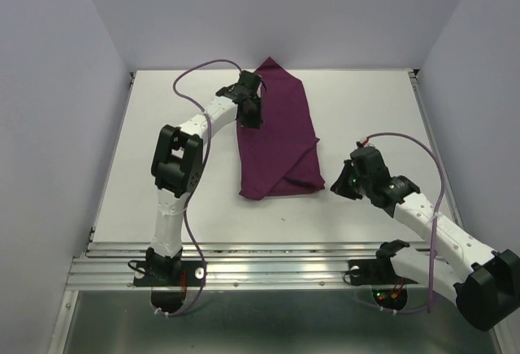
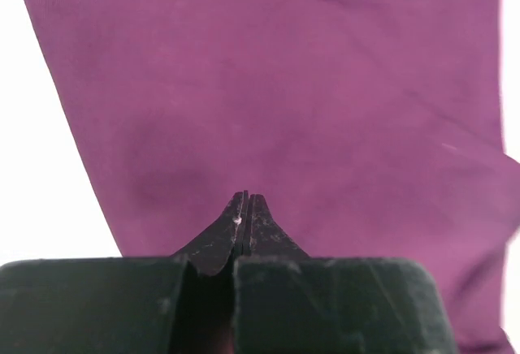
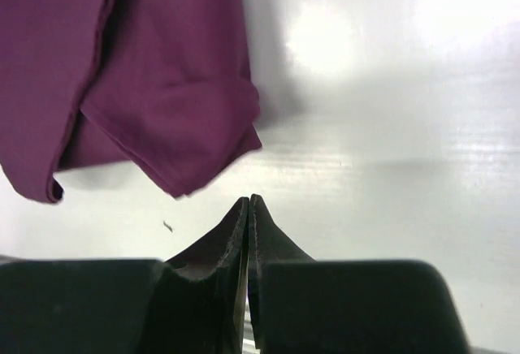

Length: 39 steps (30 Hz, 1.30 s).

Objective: Prepare the surgical pack
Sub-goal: Pack the surgical kit at the center of the board.

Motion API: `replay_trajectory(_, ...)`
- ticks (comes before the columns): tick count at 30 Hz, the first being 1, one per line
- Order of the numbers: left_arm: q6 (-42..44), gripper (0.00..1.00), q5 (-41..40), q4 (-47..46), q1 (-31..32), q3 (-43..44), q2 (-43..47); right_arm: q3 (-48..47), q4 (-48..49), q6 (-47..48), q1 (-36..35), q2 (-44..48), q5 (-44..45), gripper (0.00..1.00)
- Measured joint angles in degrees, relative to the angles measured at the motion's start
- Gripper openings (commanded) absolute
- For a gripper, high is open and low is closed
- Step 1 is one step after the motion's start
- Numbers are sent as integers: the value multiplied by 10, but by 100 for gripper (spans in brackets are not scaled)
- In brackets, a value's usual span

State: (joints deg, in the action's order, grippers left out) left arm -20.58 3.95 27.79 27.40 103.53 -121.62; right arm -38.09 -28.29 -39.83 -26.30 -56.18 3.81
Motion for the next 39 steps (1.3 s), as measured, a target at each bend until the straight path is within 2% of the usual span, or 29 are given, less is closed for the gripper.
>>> replay_trajectory(6,4,0,-11,9,-16,3,-49,36,-21,-14,-22,12,-23,5)
replay_trajectory(12,-9,0,-39,-3,-24,-48,-47,46,-9,-20,-59,-40,-43,5)
replay_trajectory(17,-24,0,-47,-70,-25,-174,26,45,19,-33,-105,-109,-41,5)
replay_trajectory(25,-58,0,-47,-154,-19,-407,181,28,41,-50,-113,-157,5,7)
replay_trajectory(28,-86,0,-51,-160,8,-485,245,4,54,-50,-113,-193,23,7)
replay_trajectory(31,-121,0,-47,-152,65,-540,297,-32,64,-42,-113,-248,44,7)
replay_trajectory(35,-157,0,-37,-103,129,-562,331,-84,65,-19,-112,-315,83,6)
replay_trajectory(39,-166,0,-55,-16,150,-546,349,-148,80,12,-109,-372,110,6)
